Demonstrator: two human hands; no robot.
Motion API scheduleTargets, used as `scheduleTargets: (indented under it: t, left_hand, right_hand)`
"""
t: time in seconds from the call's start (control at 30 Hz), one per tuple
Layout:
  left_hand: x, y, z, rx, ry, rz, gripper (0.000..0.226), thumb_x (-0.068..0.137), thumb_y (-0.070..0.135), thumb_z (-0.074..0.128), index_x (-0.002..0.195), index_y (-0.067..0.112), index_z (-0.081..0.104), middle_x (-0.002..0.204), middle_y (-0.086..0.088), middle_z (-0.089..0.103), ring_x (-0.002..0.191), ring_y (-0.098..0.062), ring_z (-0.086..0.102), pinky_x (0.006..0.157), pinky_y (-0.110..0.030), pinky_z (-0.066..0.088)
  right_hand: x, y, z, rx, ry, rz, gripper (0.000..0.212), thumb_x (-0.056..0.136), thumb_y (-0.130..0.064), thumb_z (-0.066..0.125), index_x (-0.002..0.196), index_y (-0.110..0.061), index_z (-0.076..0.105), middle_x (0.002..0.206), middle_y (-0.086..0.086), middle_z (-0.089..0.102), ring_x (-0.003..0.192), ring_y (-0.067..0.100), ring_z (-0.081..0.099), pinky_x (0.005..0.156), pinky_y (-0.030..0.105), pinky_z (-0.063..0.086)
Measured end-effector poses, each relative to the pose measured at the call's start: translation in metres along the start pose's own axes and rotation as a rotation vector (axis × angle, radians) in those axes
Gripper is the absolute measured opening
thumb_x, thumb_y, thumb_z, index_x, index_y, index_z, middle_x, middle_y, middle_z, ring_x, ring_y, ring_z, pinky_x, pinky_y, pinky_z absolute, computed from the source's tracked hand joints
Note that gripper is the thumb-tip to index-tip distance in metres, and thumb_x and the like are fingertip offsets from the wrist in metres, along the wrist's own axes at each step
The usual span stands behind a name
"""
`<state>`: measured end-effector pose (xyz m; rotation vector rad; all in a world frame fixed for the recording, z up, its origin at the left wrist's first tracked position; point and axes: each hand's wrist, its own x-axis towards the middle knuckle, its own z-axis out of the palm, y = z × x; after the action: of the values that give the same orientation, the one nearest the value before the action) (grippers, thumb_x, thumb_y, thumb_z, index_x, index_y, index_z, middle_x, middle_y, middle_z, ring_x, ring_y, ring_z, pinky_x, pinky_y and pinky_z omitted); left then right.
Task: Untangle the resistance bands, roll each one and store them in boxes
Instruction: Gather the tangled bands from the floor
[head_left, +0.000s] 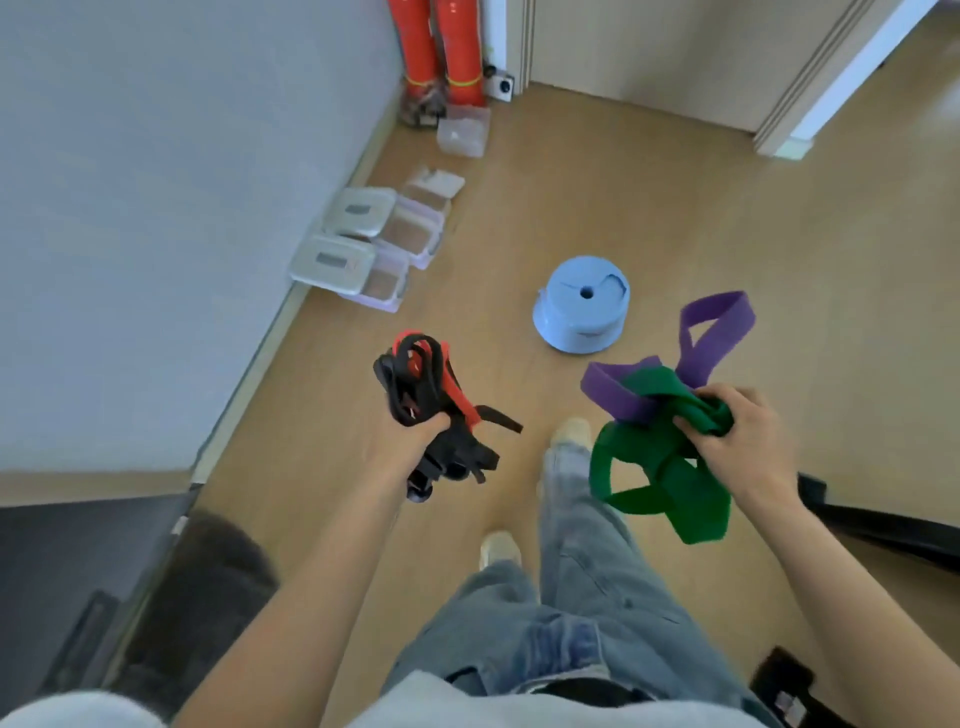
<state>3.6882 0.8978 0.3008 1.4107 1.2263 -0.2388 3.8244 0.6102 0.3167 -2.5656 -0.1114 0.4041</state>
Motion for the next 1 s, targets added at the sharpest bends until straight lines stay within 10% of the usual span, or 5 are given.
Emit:
scheduleTargets:
  t: [0.17,0.4,1.0]
  left_hand:
    - [0.070,0.077,0.008,-0.178,0.150,-0.029,0.030,0.077,0.013,0.065,0.106,0.009,0.058,0.081,-0.017,0.061,0.060,-0.028,0.054,0.054,-0.030,0.042]
    - [0.136,0.185,0.001,-0.323,0.304,-0.030,0.015,0.069,0.012,0.069,0.073,0.017,0.055,0.059,-0.010,0.058,0.045,-0.025,0.052,0.041,-0.027,0.039]
    - [0.323,0.301,-0.045,-0.473,0.336,-0.192,0.015,0.065,0.015,0.071,0.076,0.016,0.061,0.060,-0.005,0.065,0.045,-0.017,0.061,0.042,-0.027,0.048]
  right_hand:
    - [0.130,-0.054,0.018,0.084,-0.105,-0.075,0.029,0.076,-0.013,0.074,0.103,-0.013,0.065,0.111,0.010,0.052,0.100,0.030,0.052,0.086,0.037,0.042]
    - [0.282,-0.173,0.047,-0.005,-0.304,-0.340,0.034,0.073,-0.016,0.075,0.106,-0.017,0.065,0.112,0.009,0.054,0.104,0.030,0.054,0.088,0.045,0.045]
    - [0.531,-0.344,0.150,-0.574,-0.538,-0.456,0.049,0.084,-0.037,0.064,0.128,-0.025,0.049,0.129,0.006,0.041,0.106,0.028,0.056,0.076,0.032,0.043]
